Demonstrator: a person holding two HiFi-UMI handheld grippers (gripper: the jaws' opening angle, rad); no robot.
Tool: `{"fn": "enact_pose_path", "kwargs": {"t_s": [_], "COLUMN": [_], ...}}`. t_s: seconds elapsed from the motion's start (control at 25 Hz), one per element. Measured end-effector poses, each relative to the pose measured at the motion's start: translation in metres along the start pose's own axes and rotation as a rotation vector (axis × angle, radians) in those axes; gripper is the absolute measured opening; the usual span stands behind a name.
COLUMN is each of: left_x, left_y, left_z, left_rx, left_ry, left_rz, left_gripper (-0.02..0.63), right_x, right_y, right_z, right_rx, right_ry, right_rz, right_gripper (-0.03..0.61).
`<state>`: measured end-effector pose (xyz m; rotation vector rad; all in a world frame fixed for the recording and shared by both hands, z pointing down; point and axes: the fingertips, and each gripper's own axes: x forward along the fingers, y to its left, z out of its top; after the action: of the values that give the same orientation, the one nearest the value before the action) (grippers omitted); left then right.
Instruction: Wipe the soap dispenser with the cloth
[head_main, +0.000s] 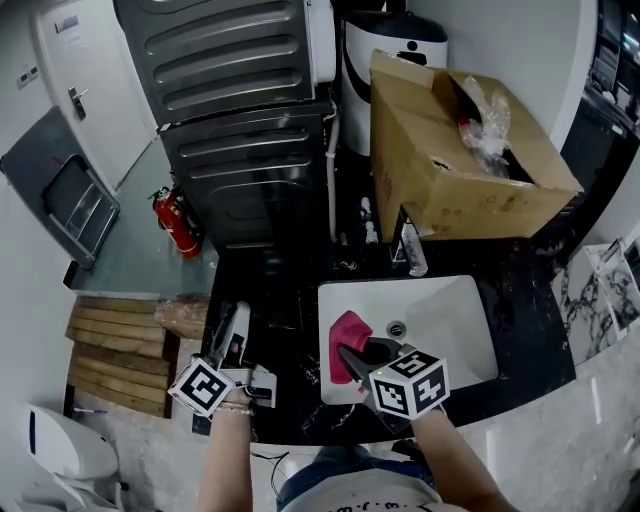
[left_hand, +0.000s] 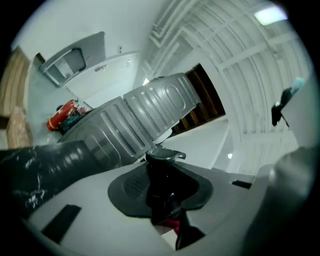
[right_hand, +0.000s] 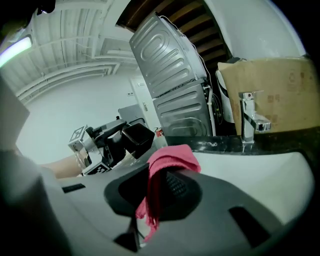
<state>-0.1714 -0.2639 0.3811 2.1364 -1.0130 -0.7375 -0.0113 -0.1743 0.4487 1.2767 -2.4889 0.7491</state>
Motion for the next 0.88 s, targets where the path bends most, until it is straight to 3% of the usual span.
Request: {"fn": "enact_pose_path", "kwargs": {"t_s": [0.16,0.28,0.68,0.88], "left_x": [0.022,0.040,0.115,0.153], "left_y": [-0.002,0.004,0.075,0.099], "left_z": [0.002,-0.003,-0.029,-0.032], "left_rx": [0.361,0.509,0.746,0.800], "left_ry": [0.119,0.195,0.395,0.433], "left_rz": [0.004,-0.003,0.097,0.095], "left_gripper": [0.109,0.107,0.107,0.106], "right_x": [0.000,0.005,0.022,0.024], "right_y": [-0.013,-0.021,-0.043,-0.062], "right_z": [-0.002,-0.004,-0.001,-0.006], "right_rx": [0.024,0.037,0.071,0.113], "right_ry": [0.008,0.016,0.003,0.004], "right_rz": [-0.024,-0.034,-0.056,-0.101], "right_gripper": [0.048,0.048,0.048,0.048]}}
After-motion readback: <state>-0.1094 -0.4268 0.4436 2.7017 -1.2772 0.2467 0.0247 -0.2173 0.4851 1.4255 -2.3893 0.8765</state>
